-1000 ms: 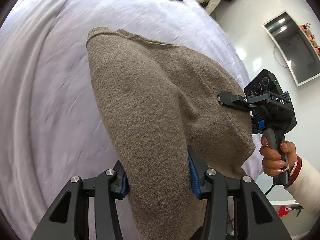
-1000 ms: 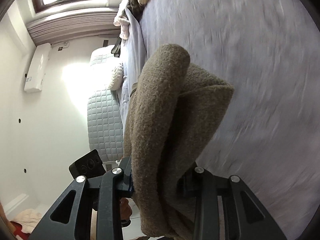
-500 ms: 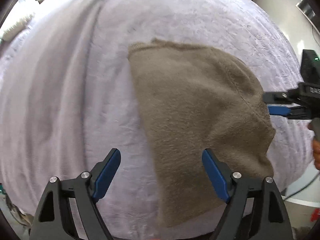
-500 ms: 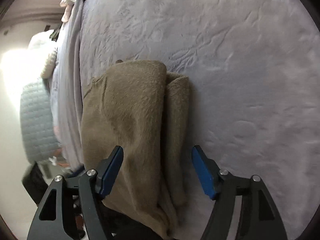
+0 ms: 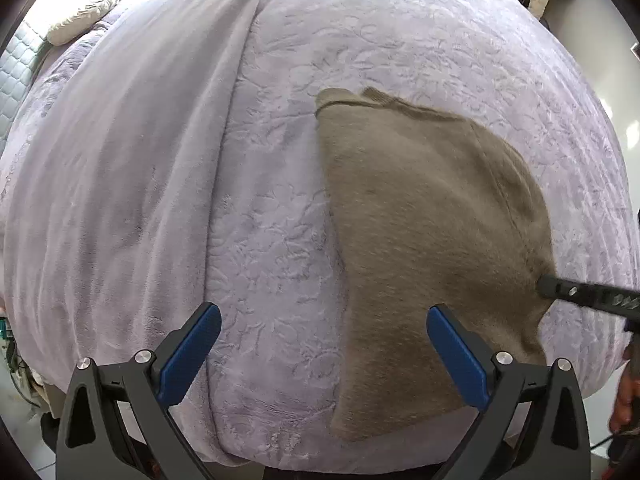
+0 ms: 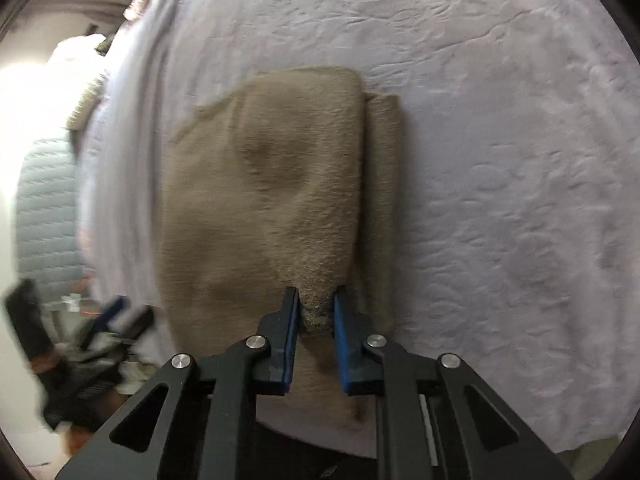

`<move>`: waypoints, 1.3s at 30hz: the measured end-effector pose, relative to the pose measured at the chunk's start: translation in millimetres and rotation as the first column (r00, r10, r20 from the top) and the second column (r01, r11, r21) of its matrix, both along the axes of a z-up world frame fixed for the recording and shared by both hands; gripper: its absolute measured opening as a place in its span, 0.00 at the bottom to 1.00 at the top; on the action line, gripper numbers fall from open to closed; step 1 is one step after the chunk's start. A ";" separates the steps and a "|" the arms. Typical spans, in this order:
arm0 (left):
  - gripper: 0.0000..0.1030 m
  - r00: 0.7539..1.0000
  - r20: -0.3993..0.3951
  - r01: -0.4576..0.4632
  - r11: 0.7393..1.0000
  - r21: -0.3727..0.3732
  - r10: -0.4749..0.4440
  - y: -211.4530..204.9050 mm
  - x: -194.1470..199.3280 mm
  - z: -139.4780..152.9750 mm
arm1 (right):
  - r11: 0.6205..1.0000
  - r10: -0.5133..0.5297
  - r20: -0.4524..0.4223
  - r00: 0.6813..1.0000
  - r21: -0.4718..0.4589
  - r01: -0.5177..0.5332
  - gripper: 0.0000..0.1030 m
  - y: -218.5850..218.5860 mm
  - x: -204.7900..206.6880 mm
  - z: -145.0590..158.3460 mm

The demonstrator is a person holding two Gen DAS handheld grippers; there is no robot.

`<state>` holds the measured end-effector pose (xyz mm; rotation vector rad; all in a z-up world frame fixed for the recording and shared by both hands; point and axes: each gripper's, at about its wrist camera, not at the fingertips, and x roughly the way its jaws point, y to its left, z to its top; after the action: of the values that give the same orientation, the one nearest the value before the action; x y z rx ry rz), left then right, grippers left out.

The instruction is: Fold small clothes

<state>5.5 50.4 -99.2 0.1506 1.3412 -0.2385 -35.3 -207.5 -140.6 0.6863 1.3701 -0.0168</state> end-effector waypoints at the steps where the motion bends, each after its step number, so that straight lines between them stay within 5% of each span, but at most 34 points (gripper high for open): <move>1: 1.00 1.000 0.002 -0.003 1.000 -0.004 0.003 1.7 0.2 1.0 | 1.000 -0.001 -0.011 1.000 -0.015 0.001 0.17 -2.1 -0.8 -4.0; 9: 1.00 0.999 -0.043 -0.031 1.000 -0.004 0.031 13.8 -0.3 2.7 | 0.999 -0.001 -0.046 0.999 -0.044 -0.001 0.18 -5.2 -12.1 -24.5; 18: 1.00 0.996 -0.087 0.035 0.999 0.018 -0.033 3.2 -8.4 1.6 | 0.993 0.087 0.069 0.994 -0.086 -0.081 0.23 34.1 -28.7 29.0; 21: 1.00 0.994 -0.099 0.052 0.999 0.010 -0.051 -0.7 -8.9 3.2 | 0.986 0.131 -0.031 0.991 -0.100 -0.133 0.29 48.4 -29.2 4.3; 23: 1.00 0.995 -0.081 0.066 0.998 0.008 -0.065 -2.2 -9.6 7.9 | 0.993 0.085 -0.119 0.989 -0.072 -0.094 0.28 41.3 -37.2 -21.9; 26: 1.00 0.993 -0.062 0.105 0.994 0.011 -0.104 -5.7 -10.4 12.1 | 0.999 0.007 -0.125 0.992 0.043 -0.002 0.29 22.6 -52.1 -25.7; 27: 1.00 0.992 -0.064 0.112 0.994 0.015 -0.111 -7.1 -10.1 12.2 | 0.998 -0.001 -0.119 0.993 0.057 0.007 0.32 17.7 -55.1 -20.9; 29: 1.00 0.991 -0.065 0.116 0.993 0.024 -0.115 -10.1 -10.1 13.9 | 1.000 -0.010 -0.119 0.993 -0.011 0.009 0.64 8.7 -57.0 -6.2; 39: 1.00 0.994 -0.063 0.091 0.995 0.036 -0.089 -20.4 -8.8 30.1 | 0.974 0.038 -0.012 0.999 -0.221 -0.039 0.79 27.5 -13.1 68.9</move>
<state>-3.3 30.0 -69.0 0.2388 1.4023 -0.2951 -48.3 -180.0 -71.6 0.4730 1.3642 -0.1396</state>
